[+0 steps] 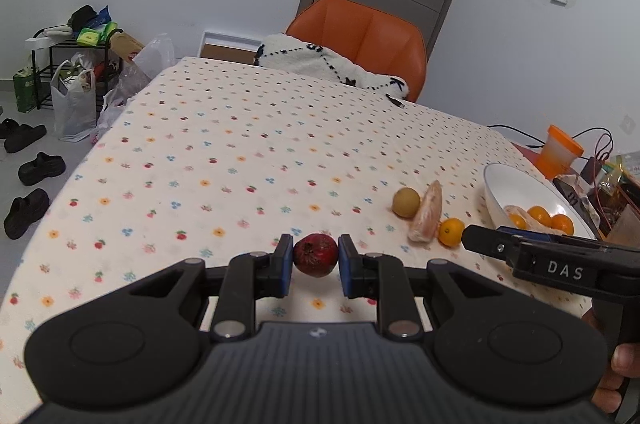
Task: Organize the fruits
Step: 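Grasp the red round fruit with the left gripper while the right gripper grasps a small tangerine, then carry both fruits over the white plate and open both grippers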
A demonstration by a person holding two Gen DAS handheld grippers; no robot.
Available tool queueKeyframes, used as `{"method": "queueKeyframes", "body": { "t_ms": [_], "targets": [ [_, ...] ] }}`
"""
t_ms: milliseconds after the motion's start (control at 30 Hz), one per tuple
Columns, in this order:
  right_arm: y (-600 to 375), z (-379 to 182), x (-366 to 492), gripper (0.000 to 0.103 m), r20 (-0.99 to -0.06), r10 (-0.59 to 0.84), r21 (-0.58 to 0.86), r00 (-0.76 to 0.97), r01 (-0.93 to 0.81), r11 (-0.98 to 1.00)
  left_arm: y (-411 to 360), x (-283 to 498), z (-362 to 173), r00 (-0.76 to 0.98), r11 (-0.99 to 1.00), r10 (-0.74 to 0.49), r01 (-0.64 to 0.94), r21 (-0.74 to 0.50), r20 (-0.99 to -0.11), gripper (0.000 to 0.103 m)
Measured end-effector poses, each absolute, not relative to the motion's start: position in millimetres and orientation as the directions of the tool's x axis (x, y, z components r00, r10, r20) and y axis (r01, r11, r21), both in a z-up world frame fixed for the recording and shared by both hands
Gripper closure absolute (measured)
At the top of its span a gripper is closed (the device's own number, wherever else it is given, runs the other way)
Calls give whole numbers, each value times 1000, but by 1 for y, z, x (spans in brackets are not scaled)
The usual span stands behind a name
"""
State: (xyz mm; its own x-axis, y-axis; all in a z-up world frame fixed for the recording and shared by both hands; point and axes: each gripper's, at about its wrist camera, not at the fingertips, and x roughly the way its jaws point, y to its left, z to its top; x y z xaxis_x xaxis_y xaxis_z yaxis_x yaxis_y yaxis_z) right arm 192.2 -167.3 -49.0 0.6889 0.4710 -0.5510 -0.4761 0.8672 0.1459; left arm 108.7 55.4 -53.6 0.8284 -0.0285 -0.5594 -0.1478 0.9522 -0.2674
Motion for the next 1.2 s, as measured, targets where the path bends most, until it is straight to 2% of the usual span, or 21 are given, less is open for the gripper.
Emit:
{"method": "queueKeyframes", "body": {
  "t_ms": [200,467,567,600,1200],
  "targets": [
    [-157,-54,202,70,-577,457,116,677,-486,866,64,112,-54,833,947,-30,-152,-282,-552,81],
    [-150,-58,210,70,-594,425,78,683,-477,875,72,113,-57,835,939,-38,-158,-306,-549,81],
    [-147,-59,211,76,-591,416,53,691,-482,875,73,114,-57,836,938,-42,-157,-310,-548,81],
    [-148,-59,211,81,-591,423,55,687,-488,871,72,113,-56,837,938,-40,-157,-309,-546,81],
    [-196,-26,189,82,-478,487,133,731,-488,862,34,114,-27,862,953,-49,-110,-281,-504,81]
  ]
}}
